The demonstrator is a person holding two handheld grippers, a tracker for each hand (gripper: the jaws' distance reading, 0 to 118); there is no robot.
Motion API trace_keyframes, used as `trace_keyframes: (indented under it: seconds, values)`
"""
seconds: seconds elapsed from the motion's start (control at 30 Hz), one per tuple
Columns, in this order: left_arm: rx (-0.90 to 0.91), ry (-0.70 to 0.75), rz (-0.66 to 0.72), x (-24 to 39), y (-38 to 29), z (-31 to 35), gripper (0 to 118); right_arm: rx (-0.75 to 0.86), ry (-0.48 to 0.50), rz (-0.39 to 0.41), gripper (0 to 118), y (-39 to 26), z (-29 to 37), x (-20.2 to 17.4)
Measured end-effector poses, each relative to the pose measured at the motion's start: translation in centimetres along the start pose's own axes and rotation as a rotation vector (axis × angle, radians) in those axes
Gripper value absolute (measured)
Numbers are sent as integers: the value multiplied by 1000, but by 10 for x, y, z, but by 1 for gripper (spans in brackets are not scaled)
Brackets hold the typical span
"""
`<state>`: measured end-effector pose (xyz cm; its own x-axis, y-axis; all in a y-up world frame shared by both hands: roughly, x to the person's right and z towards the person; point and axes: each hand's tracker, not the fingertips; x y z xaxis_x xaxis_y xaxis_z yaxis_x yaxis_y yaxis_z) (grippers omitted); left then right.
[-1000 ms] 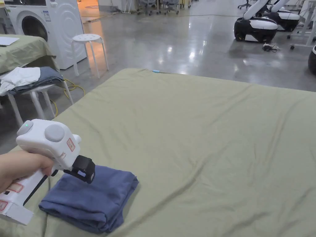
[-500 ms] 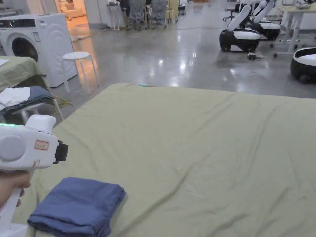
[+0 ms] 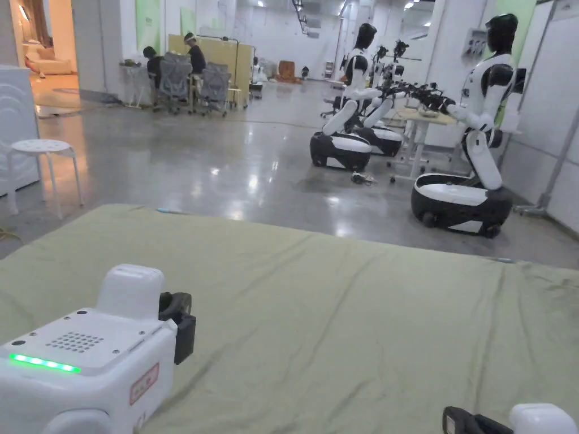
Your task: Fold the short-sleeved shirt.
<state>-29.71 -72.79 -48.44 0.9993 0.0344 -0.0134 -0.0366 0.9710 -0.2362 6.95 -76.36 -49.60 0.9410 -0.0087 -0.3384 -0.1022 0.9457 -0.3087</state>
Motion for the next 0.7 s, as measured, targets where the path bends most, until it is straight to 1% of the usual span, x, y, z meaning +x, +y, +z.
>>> trace_keyframes:
  seconds: [0.07,0.13,0.2,0.23,0.3,0.37,0.4,0.43,0.47,0.5,0.53,0.6,0.67,0.7]
  values:
    - [30,16,-22,30,-4,-1,0,47,-60,11,0,5,2,0]
    - [78,14,-5,53,-9,-1,0,64,-122,6,0,10,-1,-3]
    - [73,19,23,72,-12,-2,0,95,-143,18,0,11,-3,-8]
    - [53,-5,24,79,-13,-3,0,101,-168,29,0,12,-3,-12]
    - [54,-19,-5,90,-19,-6,0,105,-172,26,0,13,-1,-17]
    - [55,9,-49,99,-23,-4,0,120,-171,19,0,10,1,-21]
    - [59,9,-55,99,-24,-2,0,126,-182,30,0,9,2,-24]
    - [64,-1,-56,99,-24,2,0,139,-215,74,0,8,4,-27]
    - [67,-9,-53,99,-25,6,0,156,-238,96,0,7,5,-30]
    - [75,-17,-47,98,-23,12,0,162,-247,92,0,6,7,-32]
    - [94,-18,-40,97,-23,19,0,153,-233,72,0,7,9,-31]
    - [120,-19,-48,97,-21,27,0,148,-236,37,0,8,12,-30]
    - [139,1,-68,96,-18,33,0,158,-244,40,0,9,15,-33]
    - [148,14,-72,94,-18,34,0,177,-260,61,0,11,17,-35]
